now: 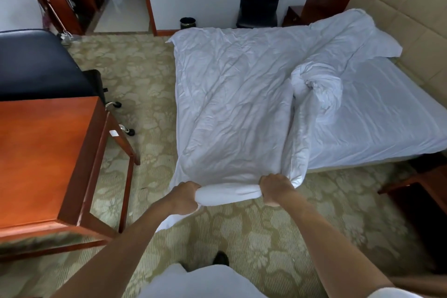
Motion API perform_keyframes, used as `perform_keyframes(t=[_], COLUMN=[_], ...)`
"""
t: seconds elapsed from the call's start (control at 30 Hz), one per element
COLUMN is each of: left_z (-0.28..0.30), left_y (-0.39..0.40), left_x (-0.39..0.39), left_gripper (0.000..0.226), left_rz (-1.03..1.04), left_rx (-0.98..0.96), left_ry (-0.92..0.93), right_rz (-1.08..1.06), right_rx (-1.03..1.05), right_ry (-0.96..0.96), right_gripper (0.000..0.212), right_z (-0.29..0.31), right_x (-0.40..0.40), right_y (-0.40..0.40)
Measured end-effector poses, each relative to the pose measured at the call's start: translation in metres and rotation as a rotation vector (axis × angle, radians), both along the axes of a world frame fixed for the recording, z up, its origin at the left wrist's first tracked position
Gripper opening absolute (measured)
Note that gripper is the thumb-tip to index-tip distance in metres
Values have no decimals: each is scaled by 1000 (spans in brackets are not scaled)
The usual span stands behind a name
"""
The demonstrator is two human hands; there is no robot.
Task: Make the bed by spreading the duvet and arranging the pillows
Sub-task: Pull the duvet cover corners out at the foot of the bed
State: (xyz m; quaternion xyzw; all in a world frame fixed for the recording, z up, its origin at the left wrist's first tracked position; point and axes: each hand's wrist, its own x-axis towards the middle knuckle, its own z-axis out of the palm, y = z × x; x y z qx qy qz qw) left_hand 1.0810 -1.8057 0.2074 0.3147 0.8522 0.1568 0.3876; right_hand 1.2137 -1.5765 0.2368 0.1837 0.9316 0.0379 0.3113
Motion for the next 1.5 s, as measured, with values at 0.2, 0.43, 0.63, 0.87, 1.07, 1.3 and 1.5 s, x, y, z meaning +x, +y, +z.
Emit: perform_keyframes(t=[0.2, 0.43, 0.63, 0.87, 1.07, 1.3, 1.5], left_z=[102, 179, -16, 36, 31, 21, 17], left_y=[11, -23, -117, -128, -140, -120, -118], left_x=[-70, -41, 6, -25, -6, 4, -7], left_gripper=[26, 32, 45, 24, 30, 32, 26], left_rz=[300, 24, -61, 17, -9, -54, 25], left_rx=[183, 811, -189, -61, -60, -10, -21], left_ry=[576, 1303, 261, 520, 513, 437, 446], right_rz=[-165, -506, -166, -136, -130, -192, -199], right_rx=[32, -78, -141, -45, -60, -210, -400], right_ry=[555, 1180, 85, 247, 221, 171, 204], right_gripper=[33, 50, 49, 43, 43, 43, 9], right_z=[62, 105, -17, 12, 10, 12, 6], right_x=[-67, -54, 9, -29, -25, 1, 3], right_y=[-18, -58, -113, -122, -129, -107, -95])
